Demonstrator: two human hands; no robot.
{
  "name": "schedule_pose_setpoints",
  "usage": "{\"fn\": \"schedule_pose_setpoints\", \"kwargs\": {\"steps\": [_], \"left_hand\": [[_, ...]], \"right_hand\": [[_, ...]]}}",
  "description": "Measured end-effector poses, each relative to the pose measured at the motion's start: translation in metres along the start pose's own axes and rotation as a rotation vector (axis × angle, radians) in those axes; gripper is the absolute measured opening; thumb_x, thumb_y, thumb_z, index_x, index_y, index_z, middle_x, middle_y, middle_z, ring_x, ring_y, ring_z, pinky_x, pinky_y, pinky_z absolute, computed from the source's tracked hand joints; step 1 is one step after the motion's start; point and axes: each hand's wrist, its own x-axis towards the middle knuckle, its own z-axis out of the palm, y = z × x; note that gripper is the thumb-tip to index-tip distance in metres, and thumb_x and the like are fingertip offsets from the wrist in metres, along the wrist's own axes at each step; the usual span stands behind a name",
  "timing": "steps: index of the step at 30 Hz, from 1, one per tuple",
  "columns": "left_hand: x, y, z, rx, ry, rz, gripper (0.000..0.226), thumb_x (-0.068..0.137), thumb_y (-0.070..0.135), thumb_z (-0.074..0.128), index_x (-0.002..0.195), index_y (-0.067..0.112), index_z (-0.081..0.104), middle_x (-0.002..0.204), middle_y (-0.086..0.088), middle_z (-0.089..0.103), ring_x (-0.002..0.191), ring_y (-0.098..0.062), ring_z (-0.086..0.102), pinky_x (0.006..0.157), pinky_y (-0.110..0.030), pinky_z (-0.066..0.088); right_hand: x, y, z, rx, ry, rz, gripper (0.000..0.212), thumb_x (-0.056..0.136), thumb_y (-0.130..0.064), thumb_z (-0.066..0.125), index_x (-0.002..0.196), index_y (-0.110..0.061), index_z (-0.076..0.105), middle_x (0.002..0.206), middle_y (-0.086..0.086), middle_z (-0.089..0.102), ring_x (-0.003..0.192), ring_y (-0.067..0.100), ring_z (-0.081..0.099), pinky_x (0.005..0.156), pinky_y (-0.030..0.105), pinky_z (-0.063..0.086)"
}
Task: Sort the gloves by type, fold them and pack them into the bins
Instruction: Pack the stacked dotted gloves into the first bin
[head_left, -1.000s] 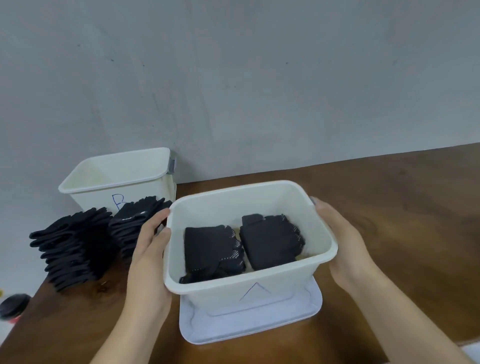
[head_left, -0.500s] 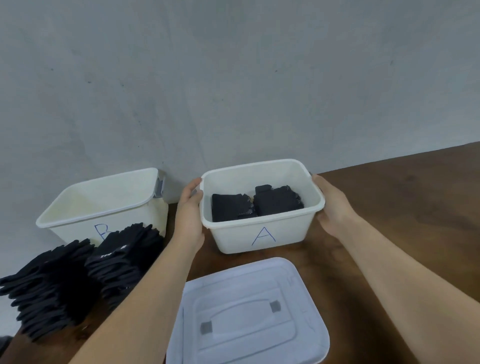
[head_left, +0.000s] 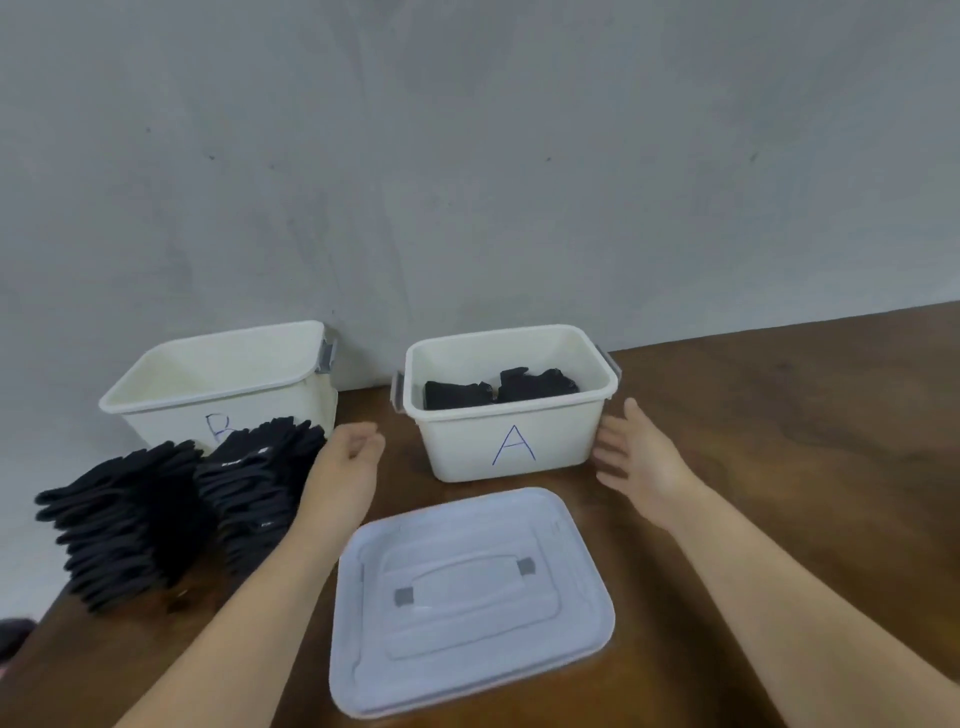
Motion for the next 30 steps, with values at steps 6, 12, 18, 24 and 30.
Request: {"fn": "schedule_pose_setpoints", "kwargs": {"steps": [6, 12, 18, 24, 30], "left_hand": [[-0.072, -0.057, -0.039, 0.493, -0.001, -0.094, 0.043, 0.1, 0.053, 0.057, 0.132, 0.025, 0.058, 0.122, 0.003, 0.064, 0.111, -0.018, 0.063, 0.084, -0.036, 0.052], [-0.095, -0.046, -0.043, 0.436, -0.102, -0.205, 0.036, 0.094, 0.045, 0.057, 0.073, 0.017, 0.048, 0.066, 0.001, 0.046, 0.056, -0.014, 0.041, 0.06, -0.033, 0.032], [-0.126, 0.046, -0.057, 0.275, 0.028, 0.109, 0.025, 0.106, 0.045, 0.052, 0.104, 0.021, 0.061, 0.09, 0.008, 0.06, 0.072, -0.011, 0.054, 0.064, -0.031, 0.039], [-0.118, 0.141, -0.063, -0.098, 0.13, 0.34, 0.037, 0.109, 0.044, 0.049, 0.143, 0.036, 0.059, 0.128, 0.023, 0.06, 0.113, 0.001, 0.058, 0.098, -0.03, 0.042], [-0.06, 0.169, -0.04, -0.239, 0.019, 0.31, 0.04, 0.106, 0.051, 0.045, 0.141, 0.046, 0.064, 0.141, 0.027, 0.059, 0.128, 0.005, 0.054, 0.111, -0.033, 0.045]], "right_hand": [[-0.066, 0.025, 0.009, -0.549, -0.091, 0.105, 0.044, 0.103, -0.056, 0.06, 0.134, -0.025, 0.064, 0.125, -0.005, 0.071, 0.112, 0.017, 0.068, 0.09, 0.037, 0.056], [-0.103, 0.016, 0.019, -0.627, -0.071, 0.052, 0.03, 0.098, -0.046, 0.067, 0.115, -0.024, 0.078, 0.106, -0.005, 0.081, 0.101, 0.018, 0.073, 0.081, 0.032, 0.056], [-0.131, -0.048, 0.006, -0.484, 0.004, -0.181, 0.029, 0.099, -0.038, 0.069, 0.121, -0.02, 0.076, 0.113, -0.003, 0.079, 0.105, 0.018, 0.073, 0.083, 0.032, 0.054], [-0.14, -0.127, 0.002, -0.274, 0.09, -0.465, 0.03, 0.1, -0.034, 0.066, 0.113, -0.01, 0.077, 0.106, 0.001, 0.069, 0.096, 0.016, 0.064, 0.098, 0.036, 0.054], [-0.116, -0.153, 0.003, -0.155, 0.062, -0.554, 0.034, 0.109, -0.04, 0.042, 0.131, -0.028, 0.065, 0.12, -0.012, 0.078, 0.127, 0.007, 0.061, 0.106, 0.044, 0.045]]}}
